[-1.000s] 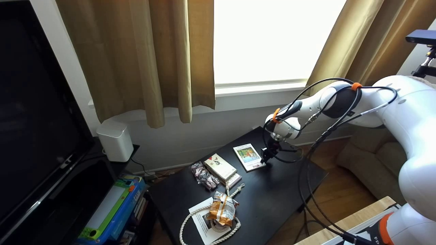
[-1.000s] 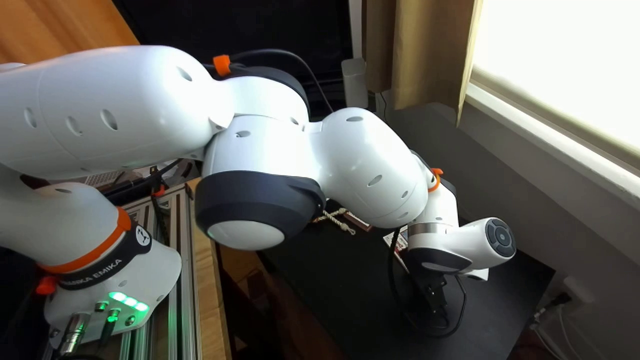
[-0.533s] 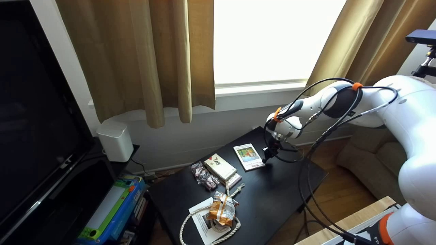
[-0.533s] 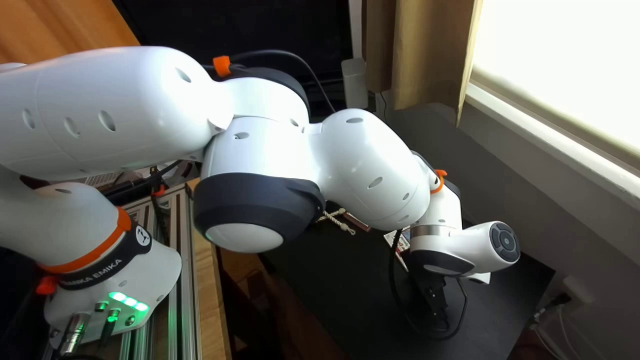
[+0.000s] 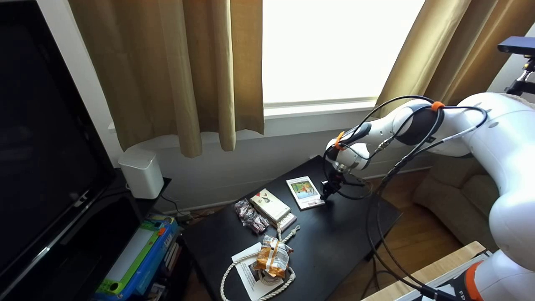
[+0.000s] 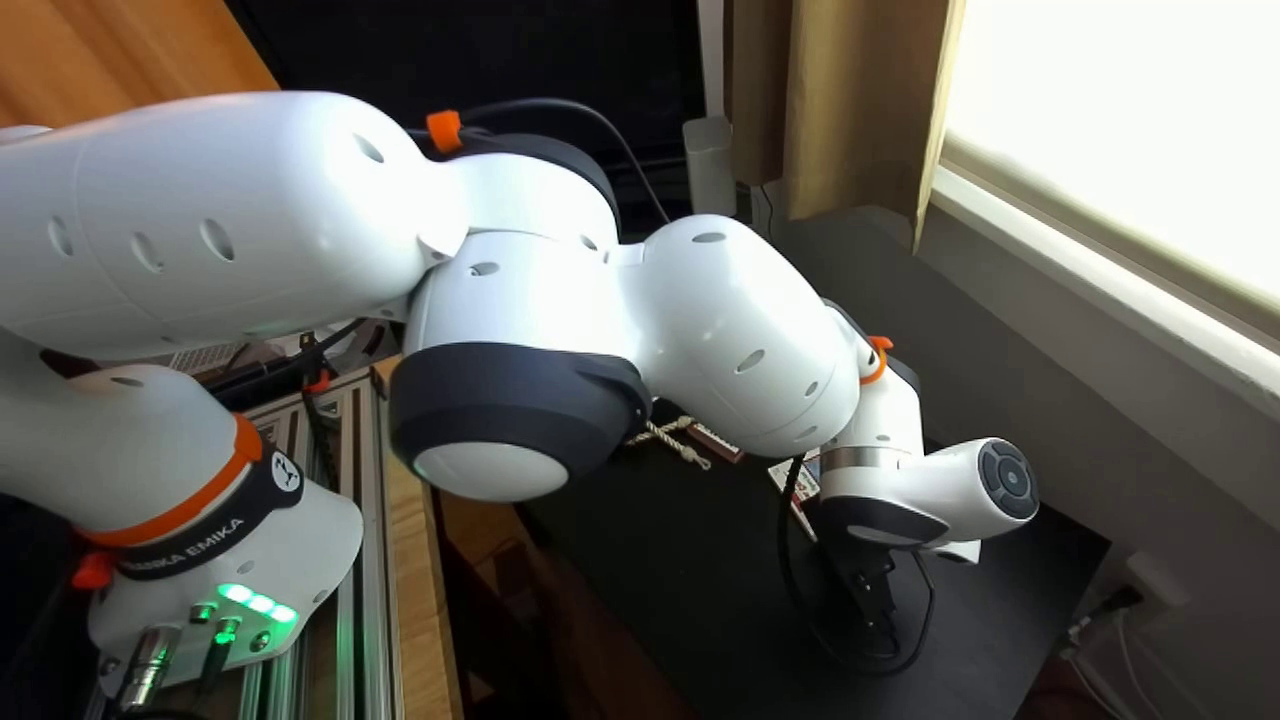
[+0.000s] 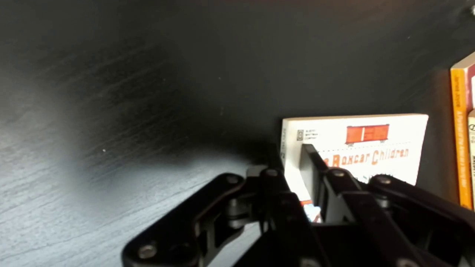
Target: Pick up the book on the right of the table and put it on top of the two stacked books
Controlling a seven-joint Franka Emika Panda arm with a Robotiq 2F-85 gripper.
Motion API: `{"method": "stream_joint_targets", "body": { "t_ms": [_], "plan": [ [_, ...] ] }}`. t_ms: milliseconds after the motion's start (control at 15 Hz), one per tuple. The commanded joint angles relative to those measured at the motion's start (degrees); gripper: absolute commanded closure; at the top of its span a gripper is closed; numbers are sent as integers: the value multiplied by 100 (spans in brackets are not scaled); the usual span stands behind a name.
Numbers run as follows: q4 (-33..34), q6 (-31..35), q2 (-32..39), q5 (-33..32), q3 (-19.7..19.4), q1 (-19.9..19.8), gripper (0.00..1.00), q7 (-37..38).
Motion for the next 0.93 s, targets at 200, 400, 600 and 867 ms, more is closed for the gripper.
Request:
{"method": "stream_joint_targets", "body": {
  "t_ms": [200,400,600,867],
  "plan": [
    [2,-108,-214,-57,-108,371,24,410],
    [-23,-122,-368,-123,-247,772,0,963],
    [117,-222,-382,-228,-471,1224,0,1586],
    [516,-313,-153,-496,-1053,1995,0,2791]
  ]
}}
